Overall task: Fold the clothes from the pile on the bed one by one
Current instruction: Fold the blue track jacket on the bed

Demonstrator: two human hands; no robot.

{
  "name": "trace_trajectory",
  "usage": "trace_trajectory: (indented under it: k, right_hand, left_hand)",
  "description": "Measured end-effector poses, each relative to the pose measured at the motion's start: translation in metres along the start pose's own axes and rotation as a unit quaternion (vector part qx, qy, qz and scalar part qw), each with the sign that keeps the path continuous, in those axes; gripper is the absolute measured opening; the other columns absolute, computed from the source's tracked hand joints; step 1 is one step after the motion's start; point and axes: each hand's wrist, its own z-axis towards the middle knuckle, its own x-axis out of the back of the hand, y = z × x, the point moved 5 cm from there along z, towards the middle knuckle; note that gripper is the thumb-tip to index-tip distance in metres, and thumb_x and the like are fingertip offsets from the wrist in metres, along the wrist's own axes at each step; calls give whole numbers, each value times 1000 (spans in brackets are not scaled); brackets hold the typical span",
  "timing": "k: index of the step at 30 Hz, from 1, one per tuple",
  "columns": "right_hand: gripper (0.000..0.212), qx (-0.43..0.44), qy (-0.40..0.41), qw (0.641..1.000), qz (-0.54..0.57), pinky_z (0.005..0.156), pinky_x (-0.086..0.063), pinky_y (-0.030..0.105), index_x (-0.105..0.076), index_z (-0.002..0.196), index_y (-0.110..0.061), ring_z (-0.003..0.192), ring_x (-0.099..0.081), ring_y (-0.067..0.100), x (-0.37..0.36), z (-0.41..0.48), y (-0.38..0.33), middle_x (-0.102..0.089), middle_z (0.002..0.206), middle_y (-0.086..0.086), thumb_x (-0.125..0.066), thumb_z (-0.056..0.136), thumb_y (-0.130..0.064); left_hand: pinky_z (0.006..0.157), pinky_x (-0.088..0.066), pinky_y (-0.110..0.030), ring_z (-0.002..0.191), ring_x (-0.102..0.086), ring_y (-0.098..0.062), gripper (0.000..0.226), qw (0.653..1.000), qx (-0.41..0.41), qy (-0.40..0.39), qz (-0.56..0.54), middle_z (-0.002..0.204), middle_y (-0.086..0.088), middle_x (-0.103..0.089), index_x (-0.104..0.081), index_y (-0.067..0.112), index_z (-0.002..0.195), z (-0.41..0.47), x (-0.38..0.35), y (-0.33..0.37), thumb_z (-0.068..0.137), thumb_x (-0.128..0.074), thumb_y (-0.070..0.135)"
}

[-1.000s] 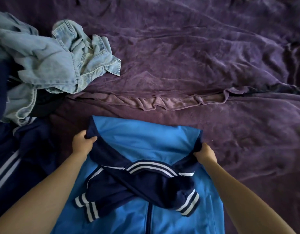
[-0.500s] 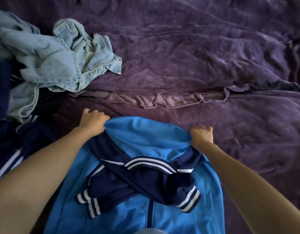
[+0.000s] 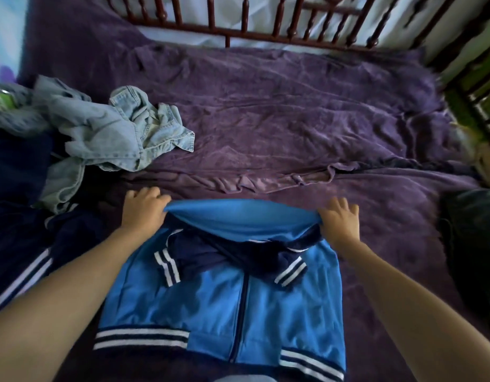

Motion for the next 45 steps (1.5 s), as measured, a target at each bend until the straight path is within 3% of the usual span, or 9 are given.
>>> trace_trajectory:
  k: [5,9,13,16,21,26,32,40,45]
  right_hand:
    - [32,88,111,990,24,73,-45,42,-66,65,0,87,-65,36,-15,-91,-15,-67,88,20,-80,37,-4]
    - [24,204,126,970,32,75,-34,38,-67,60,-7,93,-63,30,-52,-170,-39,-71,85,14,-43,60,-12]
    - [45,194,-150,970,0,87,-49,33,-70,97,-12,116,-56,26,-115,-227,-69,-61,121,17,-81,55,-28]
    - [58,142,-289,945,49,112,-21,42,-34,141,-17,146,-4,21,-149,-244,-77,-2,158,8,-53,90,-36]
    - [50,-56,-197,965,163,108,-26,37,-36,137,-23,140,-18,20,-141,-230,-63,-20,151,1,-45,93,-45]
    - [92,-408,-211,817,348,108,-26,50,-13,148,-19,139,-16,33,-166,-236,-15,-13,152,16,-63,80,-54]
    - [106,-447,-152,667,576,111,-27,53,-7,149,-10,134,-33,38,-191,-217,-10,-26,150,19,-72,75,-48]
    - [52,-343,-92,759,546,78,-45,31,-47,125,-14,104,-59,27,-122,-192,-32,-63,117,5,-68,78,-10]
    - [73,-217,-5,825,522,68,-35,25,-28,146,-29,101,-61,27,-13,-180,-88,-66,111,7,-63,84,-13]
  left_hand:
    - [57,-47,-46,58,-62,-30,44,993,-108,42,4,61,-11,-57,-68,3,68,-81,-7,4,30,-87,-8]
    - [64,-41,-42,57,-60,-30,21,989,-134,55,33,61,-8,-56,-65,6,72,-150,-33,-10,54,-58,-1]
    - [86,-43,-45,106,-55,-28,49,972,-66,-192,121,111,-7,-57,-50,15,125,-212,-90,-4,78,-62,6]
    - [100,-32,-39,128,-37,-21,55,944,24,-309,110,135,-2,-40,-31,19,141,-236,-103,13,90,-50,31]
    - [76,-52,-55,104,-61,-41,77,973,2,-231,15,121,-26,-59,-64,2,118,-235,-81,57,48,-90,19]
    - [114,-8,-52,145,7,-31,74,966,-45,-254,-16,158,-7,10,-1,32,150,-240,-101,85,92,-46,25]
    - [113,6,-54,141,24,-31,75,946,-95,-310,-17,154,-3,27,16,41,145,-232,-115,125,95,-40,31]
    - [114,0,-54,142,20,-32,79,897,-52,-432,-80,155,0,24,14,43,145,-225,-132,145,91,-44,41]
    - [116,-1,-46,145,13,-24,78,842,-3,-482,-243,158,2,12,0,31,150,-217,-120,146,91,-50,36]
